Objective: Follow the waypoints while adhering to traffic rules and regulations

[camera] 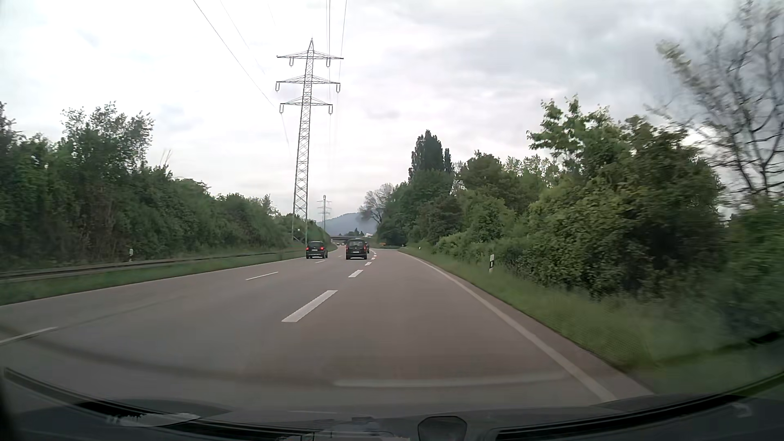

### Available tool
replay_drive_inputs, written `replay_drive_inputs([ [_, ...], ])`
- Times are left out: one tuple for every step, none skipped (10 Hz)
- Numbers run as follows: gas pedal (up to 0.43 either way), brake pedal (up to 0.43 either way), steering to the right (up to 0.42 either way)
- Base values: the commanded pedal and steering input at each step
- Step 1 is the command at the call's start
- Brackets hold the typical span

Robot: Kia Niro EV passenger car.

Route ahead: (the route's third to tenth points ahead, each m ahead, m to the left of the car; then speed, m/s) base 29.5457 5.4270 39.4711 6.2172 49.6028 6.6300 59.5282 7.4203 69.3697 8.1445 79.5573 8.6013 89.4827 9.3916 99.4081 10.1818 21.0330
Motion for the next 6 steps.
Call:
replay_drive_inputs([
  [0.047, 0.0, -0.006],
  [0.047, 0.0, -0.006],
  [0.047, 0.0, -0.005],
  [0.047, 0.0, -0.005],
  [0.047, 0.0, -0.005],
  [0.047, 0.0, -0.005],
])
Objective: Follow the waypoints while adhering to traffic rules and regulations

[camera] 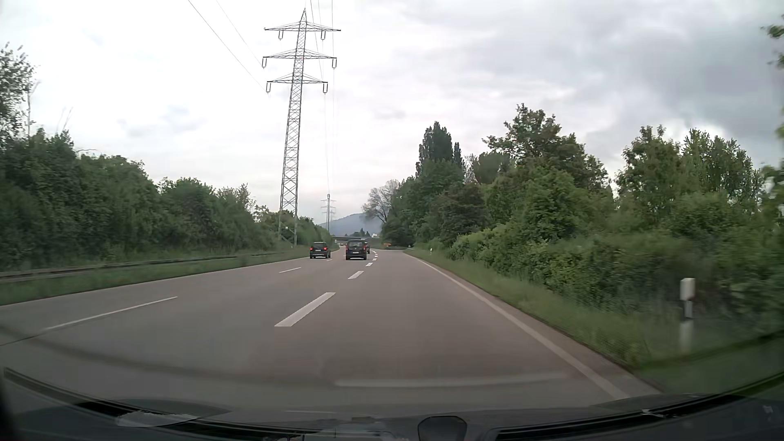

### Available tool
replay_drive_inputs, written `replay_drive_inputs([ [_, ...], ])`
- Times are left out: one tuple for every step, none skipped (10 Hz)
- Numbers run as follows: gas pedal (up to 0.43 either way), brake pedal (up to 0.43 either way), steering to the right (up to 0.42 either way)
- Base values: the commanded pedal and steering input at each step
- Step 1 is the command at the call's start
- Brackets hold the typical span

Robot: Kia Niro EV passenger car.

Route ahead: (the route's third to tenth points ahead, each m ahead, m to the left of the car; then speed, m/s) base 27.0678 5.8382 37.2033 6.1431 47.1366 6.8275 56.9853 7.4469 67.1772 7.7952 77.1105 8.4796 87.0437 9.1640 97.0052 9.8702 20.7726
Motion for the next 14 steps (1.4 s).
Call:
replay_drive_inputs([
  [0.047, 0.0, -0.006],
  [0.047, 0.0, -0.005],
  [0.047, 0.0, -0.005],
  [0.047, 0.0, -0.005],
  [0.047, 0.0, -0.005],
  [0.047, 0.0, -0.005],
  [0.047, 0.0, -0.005],
  [0.047, 0.0, -0.005],
  [0.047, 0.0, -0.004],
  [0.047, 0.0, -0.004],
  [0.047, 0.0, -0.004],
  [0.047, 0.0, -0.004],
  [0.047, 0.0, -0.004],
  [0.047, 0.0, -0.004],
])
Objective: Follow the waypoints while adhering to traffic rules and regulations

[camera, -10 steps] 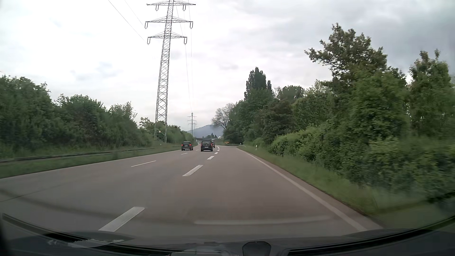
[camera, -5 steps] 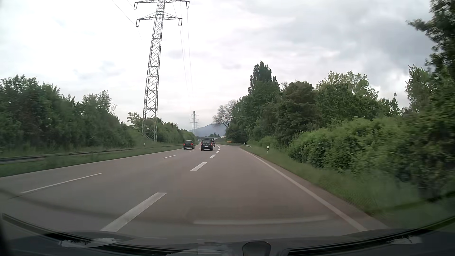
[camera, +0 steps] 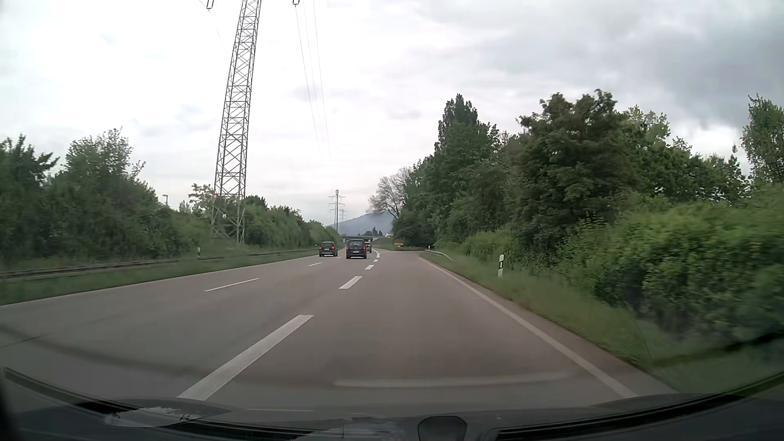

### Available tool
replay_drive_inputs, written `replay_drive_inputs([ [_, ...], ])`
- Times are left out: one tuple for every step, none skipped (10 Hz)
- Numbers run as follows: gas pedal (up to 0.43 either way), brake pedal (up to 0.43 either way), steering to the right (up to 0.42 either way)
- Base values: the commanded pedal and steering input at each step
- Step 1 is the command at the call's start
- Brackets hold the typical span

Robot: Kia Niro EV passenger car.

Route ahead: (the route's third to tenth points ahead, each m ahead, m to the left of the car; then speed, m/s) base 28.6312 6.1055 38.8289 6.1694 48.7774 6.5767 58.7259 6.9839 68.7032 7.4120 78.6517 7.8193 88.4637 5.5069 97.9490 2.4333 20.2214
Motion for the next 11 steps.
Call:
replay_drive_inputs([
  [0.008, 0.0, -0.004],
  [0.0, 0.0, -0.004],
  [0.0, 0.0, -0.003],
  [0.0, 0.0, -0.003],
  [0.0, 0.0, -0.003],
  [0.0, 0.0, -0.002],
  [0.0, 0.0, -0.002],
  [0.0, 0.0, -0.001],
  [0.0, 0.0, -0.001],
  [0.0, 0.0, -0.001],
  [0.0, 0.0, 0.0],
])
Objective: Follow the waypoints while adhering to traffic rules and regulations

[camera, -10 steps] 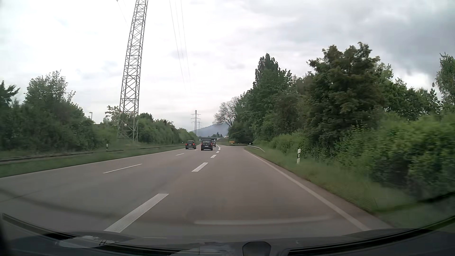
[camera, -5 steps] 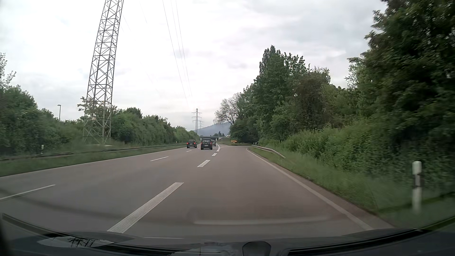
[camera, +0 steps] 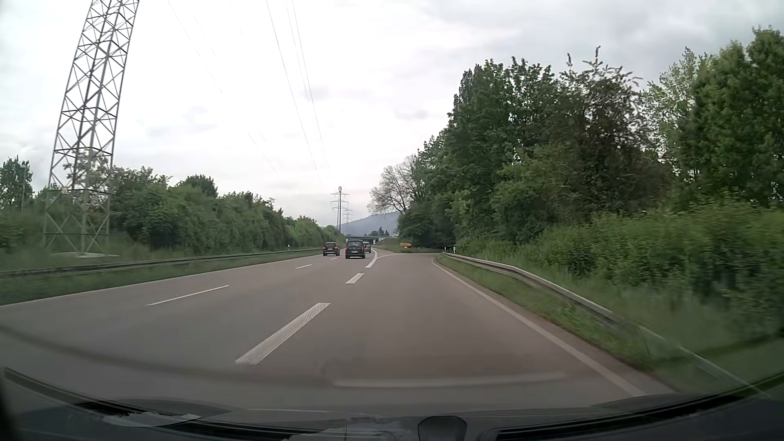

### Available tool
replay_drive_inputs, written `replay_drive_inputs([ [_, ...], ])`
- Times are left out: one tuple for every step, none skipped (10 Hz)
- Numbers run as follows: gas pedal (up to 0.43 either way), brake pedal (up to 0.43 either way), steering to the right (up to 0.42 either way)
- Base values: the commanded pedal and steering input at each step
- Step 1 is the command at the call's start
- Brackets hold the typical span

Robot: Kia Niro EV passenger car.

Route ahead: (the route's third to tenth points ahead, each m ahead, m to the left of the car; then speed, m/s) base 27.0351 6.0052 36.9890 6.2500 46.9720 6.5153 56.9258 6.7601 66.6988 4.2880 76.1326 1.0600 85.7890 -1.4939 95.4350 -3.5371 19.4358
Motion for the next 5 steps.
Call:
replay_drive_inputs([
  [0.0, 0.0, 0.0],
  [0.0, 0.0, 0.003],
  [0.0, 0.0, 0.004],
  [0.0, 0.0, 0.004],
  [0.0, 0.0, 0.004],
])
